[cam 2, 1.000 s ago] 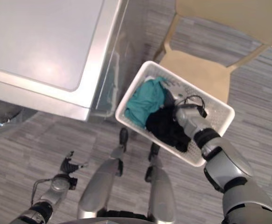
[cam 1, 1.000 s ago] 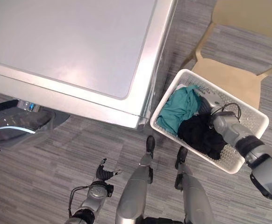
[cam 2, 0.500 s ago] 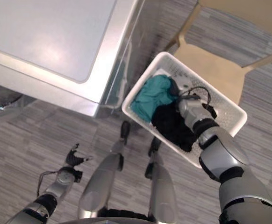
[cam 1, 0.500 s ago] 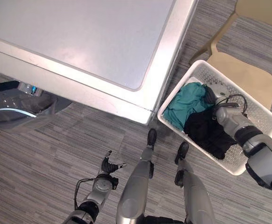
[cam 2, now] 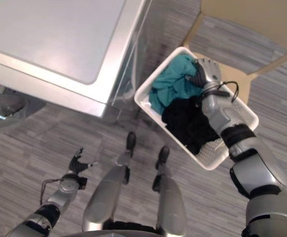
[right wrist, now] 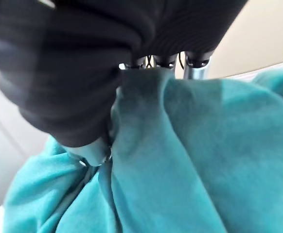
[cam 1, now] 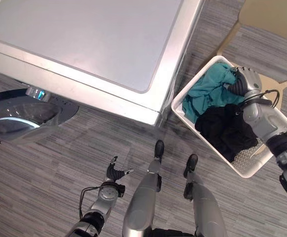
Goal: Grab the laundry basket,head to the washer,open it,put in the laundry and shut it.
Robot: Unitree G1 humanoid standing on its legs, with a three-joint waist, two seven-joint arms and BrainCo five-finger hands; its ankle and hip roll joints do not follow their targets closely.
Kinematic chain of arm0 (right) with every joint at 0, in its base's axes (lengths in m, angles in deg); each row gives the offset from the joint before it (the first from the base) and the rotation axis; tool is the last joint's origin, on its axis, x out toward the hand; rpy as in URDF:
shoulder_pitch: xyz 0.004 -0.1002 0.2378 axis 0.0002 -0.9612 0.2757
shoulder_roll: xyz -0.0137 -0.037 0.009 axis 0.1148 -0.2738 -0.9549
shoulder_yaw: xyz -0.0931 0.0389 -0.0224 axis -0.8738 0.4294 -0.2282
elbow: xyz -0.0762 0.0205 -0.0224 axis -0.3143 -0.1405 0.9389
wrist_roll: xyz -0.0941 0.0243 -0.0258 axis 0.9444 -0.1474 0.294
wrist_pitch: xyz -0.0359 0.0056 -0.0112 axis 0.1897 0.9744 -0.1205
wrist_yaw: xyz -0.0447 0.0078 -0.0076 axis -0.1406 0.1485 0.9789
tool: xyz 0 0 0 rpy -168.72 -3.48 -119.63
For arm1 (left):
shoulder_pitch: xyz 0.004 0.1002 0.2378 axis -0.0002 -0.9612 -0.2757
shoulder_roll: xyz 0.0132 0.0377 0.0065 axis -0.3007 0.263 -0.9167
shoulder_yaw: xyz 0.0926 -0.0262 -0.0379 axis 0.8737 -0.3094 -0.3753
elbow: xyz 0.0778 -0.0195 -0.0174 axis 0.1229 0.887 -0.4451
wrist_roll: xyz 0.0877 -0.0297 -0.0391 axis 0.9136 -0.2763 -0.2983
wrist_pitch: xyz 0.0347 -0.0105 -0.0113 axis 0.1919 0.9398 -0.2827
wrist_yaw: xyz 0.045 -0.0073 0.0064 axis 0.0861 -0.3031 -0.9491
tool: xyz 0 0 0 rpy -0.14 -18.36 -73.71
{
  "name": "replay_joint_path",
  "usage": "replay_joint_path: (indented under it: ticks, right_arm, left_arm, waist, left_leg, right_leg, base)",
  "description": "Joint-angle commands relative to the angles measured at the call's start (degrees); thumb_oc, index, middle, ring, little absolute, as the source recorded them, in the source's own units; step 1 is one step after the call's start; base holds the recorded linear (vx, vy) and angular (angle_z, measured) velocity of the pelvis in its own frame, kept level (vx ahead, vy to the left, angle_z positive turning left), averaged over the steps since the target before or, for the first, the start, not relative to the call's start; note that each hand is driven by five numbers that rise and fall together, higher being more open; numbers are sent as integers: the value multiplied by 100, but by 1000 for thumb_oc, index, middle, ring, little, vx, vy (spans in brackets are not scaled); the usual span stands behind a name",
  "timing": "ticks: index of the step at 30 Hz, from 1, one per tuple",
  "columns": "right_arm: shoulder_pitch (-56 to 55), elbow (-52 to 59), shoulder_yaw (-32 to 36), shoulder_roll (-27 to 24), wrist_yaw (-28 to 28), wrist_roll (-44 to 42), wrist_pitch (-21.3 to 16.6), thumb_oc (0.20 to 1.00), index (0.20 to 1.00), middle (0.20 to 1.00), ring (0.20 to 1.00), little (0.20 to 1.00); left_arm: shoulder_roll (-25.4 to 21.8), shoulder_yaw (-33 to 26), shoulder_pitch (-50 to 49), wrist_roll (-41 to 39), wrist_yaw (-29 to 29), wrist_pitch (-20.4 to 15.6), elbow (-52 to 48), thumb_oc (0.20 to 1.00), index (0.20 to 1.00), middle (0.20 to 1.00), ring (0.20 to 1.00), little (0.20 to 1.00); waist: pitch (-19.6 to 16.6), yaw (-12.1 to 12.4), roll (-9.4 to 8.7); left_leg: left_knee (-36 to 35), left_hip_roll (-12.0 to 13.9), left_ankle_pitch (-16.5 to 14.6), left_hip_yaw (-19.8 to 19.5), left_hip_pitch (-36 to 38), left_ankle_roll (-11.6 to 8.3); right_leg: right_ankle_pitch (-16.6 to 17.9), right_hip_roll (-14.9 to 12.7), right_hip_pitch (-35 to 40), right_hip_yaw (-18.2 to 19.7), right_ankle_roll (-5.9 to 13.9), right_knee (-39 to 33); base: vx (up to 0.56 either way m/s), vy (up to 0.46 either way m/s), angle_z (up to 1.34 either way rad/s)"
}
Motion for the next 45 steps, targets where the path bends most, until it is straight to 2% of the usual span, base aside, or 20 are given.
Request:
replay_joint_path:
  ticks: [1, 3, 4, 5, 7, 8, 13, 15, 18, 21, 22, 23, 27, 28, 29, 31, 33, 37, 40, 45]
  right_arm:
    - [-500, 706, 531, 160, 137, -556, -378, 200, 200, 200, 200, 200]
    - [-1118, 1203, 955, 406, 90, -692, -489, 200, 200, 200, 200, 200]
    - [-2049, 1959, 1503, 846, -76, -949, -695, 200, 200, 200, 200, 200]
    - [-2058, 1968, 1510, 847, -78, -948, -690, 200, 200, 200, 200, 200]
    - [-3075, 2916, 2017, 1223, -498, -1393, -947, 200, 200, 200, 200, 200]
    - [-3463, 3274, 2142, 1368, -792, -1650, -1040, 200, 200, 200, 200, 200]
    - [-4003, 3865, 2257, 1571, -1340, -2123, -1151, 200, 200, 200, 200, 200]
    - [-4081, 4007, 2215, 1710, -1501, -2337, -1207, 200, 200, 200, 200, 200]
    - [-4340, 4226, 2281, 1780, -1646, -2406, -1294, 200, 200, 200, 200, 200]
    - [-4636, 4400, 2415, 1833, -1689, -2366, -1315, 200, 200, 200, 200, 200]
    - [-4660, 4387, 2440, 1856, -1621, -2306, -1316, 200, 200, 200, 200, 200]
    - [-4623, 4424, 2409, 1839, -1614, -2262, -1309, 200, 200, 200, 200, 200]
    - [-4449, 4450, 2395, 1766, -1534, -2407, -1398, 200, 200, 200, 200, 200]
    - [-4407, 4427, 2410, 1716, -1518, -2414, -1407, 200, 200, 200, 200, 200]
    - [-4382, 4438, 2433, 1651, -1503, -2424, -1411, 200, 200, 200, 200, 200]
    - [-4350, 4514, 2383, 1512, -1572, -2462, -1420, 200, 200, 200, 200, 200]
    - [-4392, 4670, 2363, 1384, -1720, -2504, -1456, 200, 200, 200, 200, 200]
    - [-4370, 4948, 2195, 1283, -2066, -2757, -1534, 200, 200, 200, 200, 200]
    - [-4296, 5118, 2053, 1285, -2244, -2931, -1515, 200, 200, 200, 200, 200]
    - [-3858, 4986, 1350, 1505, -2546, -3377, -1350, 200, 200, 200, 200, 200]
  left_arm:
    - [126, -101, -198, -63, 57, 74, 38, 1000, 1000, 1000, 1000, 1000]
    - [150, -156, -298, -19, 119, 104, -95, 1000, 1000, 1000, 1000, 1000]
    - [166, -289, -495, 39, 208, 145, -341, 1000, 1000, 1000, 1000, 1000]
    - [162, -286, -496, 39, 208, 147, -344, 1000, 1000, 1000, 1000, 1000]
    - [59, -578, -845, 85, 293, 210, -713, 1000, 1000, 1000, 1000, 1000]
    - [-15, -709, -1077, 111, 372, 233, -889, 1000, 1000, 1000, 1000, 1000]
    - [-131, -843, -1400, 178, 488, 253, -1169, 1000, 1000, 1000, 1000, 1000]
    - [-204, -824, -1296, 190, 501, 247, -1240, 1000, 1000, 1000, 1000, 1000]
    - [-260, -867, -1219, 260, 462, 207, -1353, 1000, 1000, 1000, 1000, 1000]
    - [-294, -890, -1277, 263, 440, 171, -1570, 1000, 1000, 1000, 1000, 1000]
    - [-311, -887, -1316, 285, 421, 168, -1660, 1000, 1000, 1000, 1000, 1000]
    - [-336, -844, -1385, 282, 381, 102, -1979, 1000, 1000, 1000, 1000, 1000]
    - [-320, -836, -1485, 131, 397, -40, -2614, 1000, 1000, 1000, 1000, 1000]
    - [-285, -845, -1475, 89, 395, -77, -2742, 1000, 1000, 1000, 1000, 1000]
    - [-284, -823, -1439, 101, 399, -134, -2927, 1000, 1000, 1000, 1000, 1000]
    - [-345, -773, -1407, 189, 484, -233, -3363, 1000, 1000, 1000, 1000, 1000]
    - [-567, -696, -1348, 506, 568, -380, -3910, 1000, 1000, 1000, 1000, 1000]
    - [-779, -391, -1026, 864, 589, -585, -4407, 1000, 1000, 1000, 1000, 1000]
    - [-841, -96, -706, 1040, 630, -649, -4709, 1000, 1000, 1000, 1000, 1000]
    - [-878, 512, 81, 1335, 710, -717, -4760, 1000, 1000, 1000, 1000, 1000]
  waist:
    - [-441, -109, -302]
    - [-573, -163, -314]
    - [-776, -247, -368]
    - [-787, -248, -374]
    - [-1081, -393, -515]
    - [-1222, -433, -579]
    - [-1329, -494, -625]
    - [-1240, -557, -564]
    - [-1274, -581, -432]
    - [-1523, -494, -370]
    - [-1572, -419, -379]
    - [-1580, -339, -410]
    - [-1570, -147, -260]
    - [-1502, -138, -189]
    - [-1432, -135, -159]
    - [-1379, -225, -185]
    - [-1374, -339, -303]
    - [-1447, -575, -461]
    - [-1636, -736, -398]
    - [-1868, -762, -451]
  left_leg:
    - [429, -50, -927, 184, 212, -188]
    - [356, -49, -946, 192, 381, -165]
    - [299, -29, -1064, 245, 705, -135]
    - [292, -35, -1044, 242, 690, -132]
    - [351, -40, -1254, 332, 1040, -36]
    - [392, -56, -1352, 398, 1224, 20]
    - [316, -29, -1388, 542, 1529, 118]
    - [328, 64, -1275, 531, 1457, 146]
    - [341, 126, -1070, 428, 1320, 160]
    - [255, 114, -853, 188, 1150, 118]
    - [257, 96, -795, 128, 1044, 95]
    - [240, 60, -654, 37, 904, 23]
    - [42, 104, -76, -112, 421, -354]
    - [-16, 96, 61, -165, 327, -467]
    - [-4, 64, 10, -103, 256, -497]
    - [281, 2, -335, 77, 325, -353]
    - [918, -29, -879, 166, 399, -203]
    - [1483, 85, -1592, 272, 812, -148]
    - [923, 223, -1507, 459, 1244, -184]
    - [257, 94, -1426, 396, 1601, -160]
  right_leg:
    - [18, -146, 18, 162, 363, -320]
    - [9, -154, 156, 157, 372, -356]
    - [-26, -161, 460, 149, 402, -429]
    - [-11, -166, 448, 146, 403, -438]
    - [-12, -161, 756, 247, 442, -513]
    - [-5, -133, 862, 355, 462, -525]
    - [29, -91, 855, 566, 530, -298]
    - [-149, -12, 730, 703, 605, 254]
    - [-655, 131, 818, 939, 474, 1150]
    - [-856, 264, 1136, 1286, 388, 1648]
    - [-959, 266, 1348, 1352, 350, 1475]
    - [-1253, 374, 1653, 1461, 236, 1055]
    - [-1363, 684, 1903, 1502, -33, -20]
    - [-1259, 733, 1854, 1440, -65, -136]
    - [-1167, 714, 1792, 1375, -79, -215]
    - [-1005, 581, 1671, 1147, -31, -329]
    - [-845, 399, 1524, 926, 9, -396]
    - [-730, 201, 1410, 592, 30, -523]
    - [-663, 192, 1369, 323, 69, -583]
    - [-570, 124, 1439, 246, 167, -539]
  base:
    - [37, -21, 3]
    - [82, 1, 9]
    - [94, 7, 6]
    - [131, 26, 2]
    - [86, 107, -10]
    - [41, 119, -27]
    - [-59, 85, -52]
    - [-204, -1, -40]
    - [-216, -40, -3]
    - [-140, -169, 78]
    - [-189, -225, 42]
    - [-200, -216, 49]
    - [-255, -221, 37]
    - [-330, -153, 32]
    - [-363, -81, 57]
    - [-347, -50, 102]
    - [-271, -49, 129]
    - [-136, -9, 70]
    - [-33, 96, 71]
    - [-12, 134, 19]
